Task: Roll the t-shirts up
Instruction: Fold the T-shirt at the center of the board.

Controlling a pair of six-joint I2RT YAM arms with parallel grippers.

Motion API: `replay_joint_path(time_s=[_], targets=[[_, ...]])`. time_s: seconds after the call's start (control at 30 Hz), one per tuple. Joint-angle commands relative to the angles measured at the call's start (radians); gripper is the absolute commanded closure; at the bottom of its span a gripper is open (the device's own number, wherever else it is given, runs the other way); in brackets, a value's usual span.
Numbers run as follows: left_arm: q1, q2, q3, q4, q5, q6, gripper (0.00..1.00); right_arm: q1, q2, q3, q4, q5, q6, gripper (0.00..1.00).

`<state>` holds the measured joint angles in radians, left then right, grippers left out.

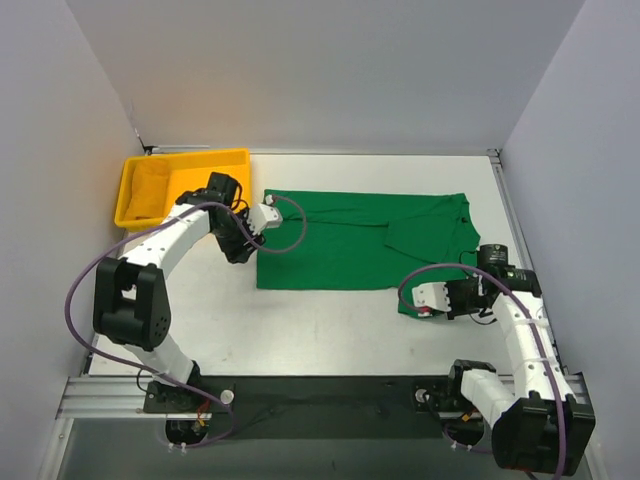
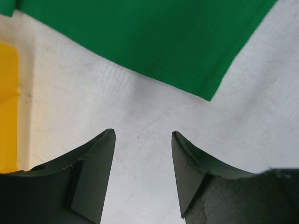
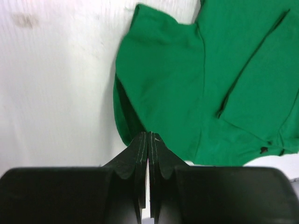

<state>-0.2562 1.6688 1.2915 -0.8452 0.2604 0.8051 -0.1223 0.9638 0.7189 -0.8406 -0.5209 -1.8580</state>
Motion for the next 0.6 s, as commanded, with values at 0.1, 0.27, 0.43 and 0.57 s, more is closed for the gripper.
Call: replay_joint_path(time_s=[0.1, 0.27, 0.43, 0.57], targets=[[-0.08, -0.129, -0.138, 0.029, 0.151, 0.22, 0.39, 0.098, -0.019, -0.038, 0.152, 0.053, 0.475, 1.0], [-0.144, -0.122, -0.208, 0.154, 0.103, 0.189, 0.44, 0.104, 0.022, 0.011, 0.219, 0.09, 0.683, 1.0], [-0.179, -0.124, -0.305, 0.258, 0.062, 0.183, 0.48, 0.104, 0.039, 0.028, 0.248, 0.127, 0.781, 1.0], [-0.184, -0.09, -0.313, 0.285, 0.048, 0.19, 0.49, 0.104, 0.03, 0.017, 0.248, 0.144, 0.792, 1.0]])
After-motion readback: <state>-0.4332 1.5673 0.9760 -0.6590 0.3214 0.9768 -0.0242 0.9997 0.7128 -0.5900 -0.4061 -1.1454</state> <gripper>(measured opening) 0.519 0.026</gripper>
